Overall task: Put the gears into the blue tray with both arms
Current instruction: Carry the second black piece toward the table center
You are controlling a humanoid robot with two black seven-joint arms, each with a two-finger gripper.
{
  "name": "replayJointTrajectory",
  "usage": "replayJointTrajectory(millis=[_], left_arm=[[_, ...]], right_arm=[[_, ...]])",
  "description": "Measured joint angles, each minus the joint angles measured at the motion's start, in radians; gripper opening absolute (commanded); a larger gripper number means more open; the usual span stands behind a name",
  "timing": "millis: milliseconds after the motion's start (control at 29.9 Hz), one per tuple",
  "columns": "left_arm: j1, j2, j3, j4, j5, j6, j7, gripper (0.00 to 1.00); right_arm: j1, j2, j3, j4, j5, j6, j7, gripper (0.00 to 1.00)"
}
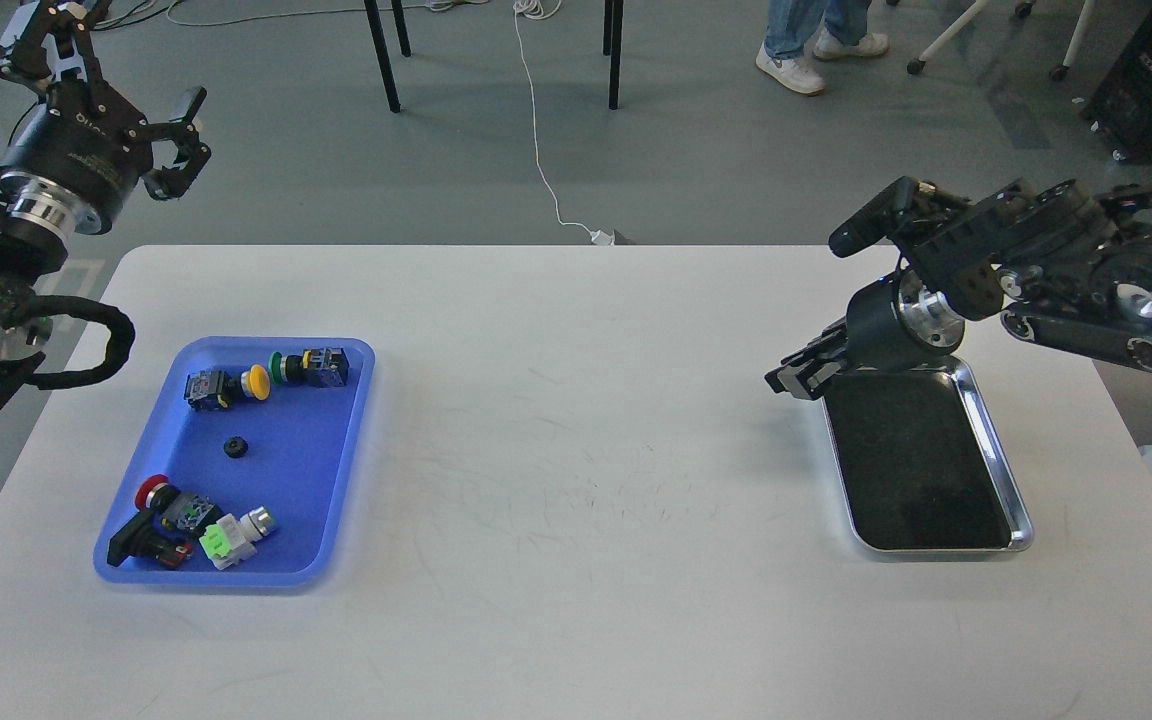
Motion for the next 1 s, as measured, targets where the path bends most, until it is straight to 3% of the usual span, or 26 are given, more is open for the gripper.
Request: replayJointTrajectory(millis=[334, 769, 1003], left_arm=[[0.0, 0.007, 0.0, 0.0, 0.001, 0.0, 0.0, 0.98], [0.033, 0.022, 0.001, 0.0, 0.001, 0.0, -0.001, 0.98], [0.034, 0.032, 0.0, 0.0, 0.001, 0.0, -0.001, 0.98]], right_arm=[[-0.122, 0.319, 0.003, -0.171, 0.118, -0.089, 0.0, 0.17], [-0.257, 0.341, 0.011, -0.296, 0.173, -0.116, 0.0, 0.2], [-0.266, 0.341, 0.012, -0.319, 0.175, -0.125, 0.0, 0.53]])
